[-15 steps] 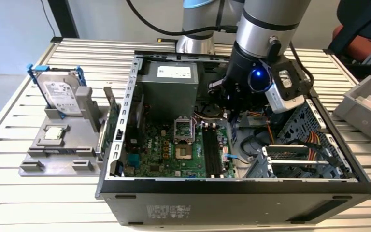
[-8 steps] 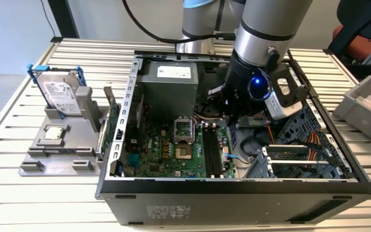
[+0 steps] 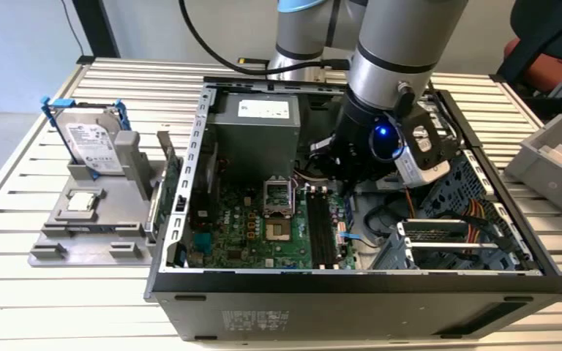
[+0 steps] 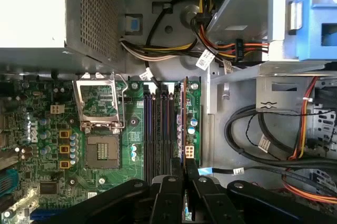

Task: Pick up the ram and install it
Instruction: 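Insert the ram into the slot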

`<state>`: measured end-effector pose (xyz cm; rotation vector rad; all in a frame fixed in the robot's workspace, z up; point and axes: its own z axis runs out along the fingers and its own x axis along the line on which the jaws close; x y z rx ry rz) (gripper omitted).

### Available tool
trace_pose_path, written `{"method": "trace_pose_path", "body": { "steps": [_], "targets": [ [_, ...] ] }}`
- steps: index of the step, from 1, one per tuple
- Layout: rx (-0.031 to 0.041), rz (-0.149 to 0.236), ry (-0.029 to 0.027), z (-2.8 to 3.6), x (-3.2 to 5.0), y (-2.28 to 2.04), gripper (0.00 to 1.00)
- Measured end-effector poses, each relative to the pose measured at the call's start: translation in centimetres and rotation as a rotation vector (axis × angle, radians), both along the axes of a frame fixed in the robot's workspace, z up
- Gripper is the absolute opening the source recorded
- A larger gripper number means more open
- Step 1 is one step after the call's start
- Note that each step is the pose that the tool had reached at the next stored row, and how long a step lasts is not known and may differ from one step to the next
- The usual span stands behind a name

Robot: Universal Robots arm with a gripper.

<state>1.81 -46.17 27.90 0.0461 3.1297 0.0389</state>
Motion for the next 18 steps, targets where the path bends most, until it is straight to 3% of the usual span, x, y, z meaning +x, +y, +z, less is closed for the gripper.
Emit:
{"method": "trace_pose_path", "body": {
  "steps": [8, 18],
  "targets": [
    [-0.0037, 0.0, 0.0, -1.37, -0.04, -0.43, 0.0],
    [-0.0067, -0.001, 0.0001, -3.16, -0.04, -0.53, 0.0]
  ]
}}
